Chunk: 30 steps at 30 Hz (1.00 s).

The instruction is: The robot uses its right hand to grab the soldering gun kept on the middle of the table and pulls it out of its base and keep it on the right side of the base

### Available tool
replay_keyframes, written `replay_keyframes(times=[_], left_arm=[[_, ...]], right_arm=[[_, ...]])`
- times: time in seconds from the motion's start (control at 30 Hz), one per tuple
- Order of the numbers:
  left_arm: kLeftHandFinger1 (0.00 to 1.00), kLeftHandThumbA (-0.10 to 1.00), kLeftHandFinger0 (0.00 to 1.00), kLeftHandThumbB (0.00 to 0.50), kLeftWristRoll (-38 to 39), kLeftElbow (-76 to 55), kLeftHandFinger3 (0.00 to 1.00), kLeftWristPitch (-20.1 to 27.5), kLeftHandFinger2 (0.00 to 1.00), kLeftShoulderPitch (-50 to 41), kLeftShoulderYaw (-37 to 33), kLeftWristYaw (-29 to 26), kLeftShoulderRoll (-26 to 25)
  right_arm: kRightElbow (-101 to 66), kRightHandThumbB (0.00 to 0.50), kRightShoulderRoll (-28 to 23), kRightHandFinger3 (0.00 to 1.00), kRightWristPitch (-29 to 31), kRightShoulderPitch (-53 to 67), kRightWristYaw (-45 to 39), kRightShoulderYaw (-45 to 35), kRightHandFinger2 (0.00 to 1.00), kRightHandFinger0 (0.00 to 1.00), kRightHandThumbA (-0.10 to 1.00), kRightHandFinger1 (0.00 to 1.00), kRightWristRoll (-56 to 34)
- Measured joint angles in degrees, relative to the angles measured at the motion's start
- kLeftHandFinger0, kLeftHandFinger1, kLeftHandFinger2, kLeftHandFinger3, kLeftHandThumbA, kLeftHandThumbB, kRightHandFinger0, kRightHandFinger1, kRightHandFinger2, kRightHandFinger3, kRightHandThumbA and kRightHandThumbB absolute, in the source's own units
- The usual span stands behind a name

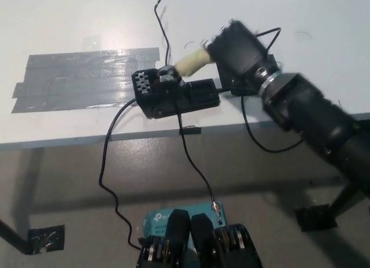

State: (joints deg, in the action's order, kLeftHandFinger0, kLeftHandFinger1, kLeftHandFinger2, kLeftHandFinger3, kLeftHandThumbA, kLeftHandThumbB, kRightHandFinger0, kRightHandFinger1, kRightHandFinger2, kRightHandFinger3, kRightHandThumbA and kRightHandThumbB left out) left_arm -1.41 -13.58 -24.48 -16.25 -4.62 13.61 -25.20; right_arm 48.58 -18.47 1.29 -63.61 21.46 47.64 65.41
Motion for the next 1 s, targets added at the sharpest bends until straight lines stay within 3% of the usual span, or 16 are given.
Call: replay_keyframes(times=[0.07, 0.1, 0.2, 0.27, 0.37, 0.43, 0.47, 0.5, 0.53, 0.57, 0.63, 0.67, 0.7, 0.8, 0.87, 1.0], left_arm=[[0.33, 0.76, 0.24, 0.308, -0.2, 0.0, 0.85, 0.0, 0.5, 0.0, 0.0, 0.0, -0.1], [0.32, 0.74, 0.23, 0.301, -0.2, 0.0, 0.83, 0.0, 0.48, 0.0, 0.0, 0.0, -0.1], [0.31, 0.74, 0.22, 0.295, -0.3, 0.0, 0.84, 0.0, 0.49, -0.1, 0.0, 0.0, -0.1], [0.31, 0.75, 0.22, 0.293, -0.3, 0.0, 0.89, 0.0, 0.5, -0.2, 0.0, 0.0, -0.1], [0.33, 0.76, 0.24, 0.306, -0.3, 0.0, 0.92, 0.0, 0.51, -0.2, 0.0, 0.0, -0.2], [0.34, 0.77, 0.26, 0.3, -0.4, 0.0, 0.92, 0.0, 0.52, -0.3, 0.0, 0.0, -0.3], [0.34, 0.77, 0.26, 0.3, -0.4, 0.0, 0.92, 0.0, 0.52, -0.4, 0.0, 0.0, -0.3], [0.36, 0.76, 0.28, 0.298, -0.4, 0.0, 0.88, 0.0, 0.51, -0.5, 0.0, 0.0, -0.3], [0.34, 0.75, 0.25, 0.296, -0.4, 0.0, 0.86, 0.0, 0.5, -0.6, 0.1, 0.0, -0.3], [0.34, 0.75, 0.26, 0.297, -0.4, 0.0, 0.86, 0.0, 0.49, -0.7, 0.1, 0.0, -0.3], [0.32, 0.76, 0.23, 0.298, -0.4, 0.0, 0.85, 0.0, 0.47, -0.8, 0.1, 0.0, -0.3], [0.31, 0.77, 0.23, 0.298, -0.4, 0.0, 0.84, 0.0, 0.47, -0.8, 0.1, 0.0, -0.3], [0.31, 0.76, 0.24, 0.296, -0.4, 0.1, 0.83, 0.0, 0.47, -0.8, 0.1, 0.0, -0.3], [0.32, 0.78, 0.25, 0.291, -0.5, 0.1, 0.84, 0.0, 0.5, -0.8, 0.1, 0.0, -0.3], [0.33, 0.78, 0.25, 0.298, -0.6, 0.1, 0.79, 0.0, 0.49, -0.8, 0.0, 0.0, -0.3], [0.33, 0.76, 0.23, 0.29, -0.8, 0.1, 0.78, 0.0, 0.48, -0.8, 0.0, 0.0, -0.3]], right_arm=[[0.1, 0.221, -2.1, 0.31, 0.5, -1.0, 0.5, -1.3, 0.0, 0.0, -0.1, 0.0, 0.1], [0.3, 0.218, -2.8, 0.32, 0.8, -1.5, 0.8, -1.9, 0.1, 0.0, -0.1, 0.0, 0.1], [0.4, 0.193, -5.0, 0.33, 1.3, -2.7, 1.5, -4.0, 0.17, 0.0, -0.1, 0.0, 0.1], [0.4, 0.197, -5.6, 0.32, 1.4, -3.2, 2.1, -4.9, 0.12, 0.0, -0.1, 0.0, 0.1], [0.2, 0.138, -6.0, 0.2, 1.4, -3.1, 3.1, -6.5, 0.0, 0.0, -0.1, 0.0, 0.1], [0.1, 0.022, -6.0, 0.16, 1.4, -3.1, 3.2, -7.7, 0.0, 0.0, -0.1, 0.0, 0.0], [-0.2, 0.021, -6.0, 0.16, 1.4, -3.0, 3.1, -8.9, 0.0, 0.0, -0.1, 0.0, -0.4], [-0.4, 0.125, -6.0, 0.11, 1.4, -3.0, 2.9, -9.7, 0.0, 0.0, -0.1, 0.0, -0.7], [-0.5, 0.138, -6.0, 0.09, 1.3, -3.0, 2.9, -10.3, 0.07, 0.0, -0.1, 0.0, -0.9], [-0.5, 0.154, -6.0, 0.17, 1.1, -3.0, 2.8, -10.7, 0.08, 0.0, -0.08, 0.0, -0.9], [-1.0, 0.008, -6.0, 0.15, 0.4, -2.7, 2.0, -11.7, 0.02, 0.0, 0.12, 0.0, -1.0], [-1.7, 0.0, -6.0, 0.13, -0.4, -2.4, 0.8, -12.1, 0.02, 0.0, 0.12, 0.0, -1.2], [-2.4, 0.0, -6.0, 0.21, -1.3, -1.8, -0.6, -12.5, 0.02, 0.0, 0.11, 0.0, -1.2], [-3.7, 0.058, -5.9, 0.02, -3.2, -0.2, -4.1, -12.8, 0.08, 0.0, -0.1, 0.0, -1.3], [-4.7, 0.06, -5.7, 0.07, -5.0, 1.6, -6.9, -12.9, 0.23, 0.0, -0.1, 0.11, -1.3], [-5.7, 0.126, -4.8, 0.11, -7.7, 4.9, -11.5, -12.9, 0.21, 0.0, 0.05, 0.04, -1.2]])
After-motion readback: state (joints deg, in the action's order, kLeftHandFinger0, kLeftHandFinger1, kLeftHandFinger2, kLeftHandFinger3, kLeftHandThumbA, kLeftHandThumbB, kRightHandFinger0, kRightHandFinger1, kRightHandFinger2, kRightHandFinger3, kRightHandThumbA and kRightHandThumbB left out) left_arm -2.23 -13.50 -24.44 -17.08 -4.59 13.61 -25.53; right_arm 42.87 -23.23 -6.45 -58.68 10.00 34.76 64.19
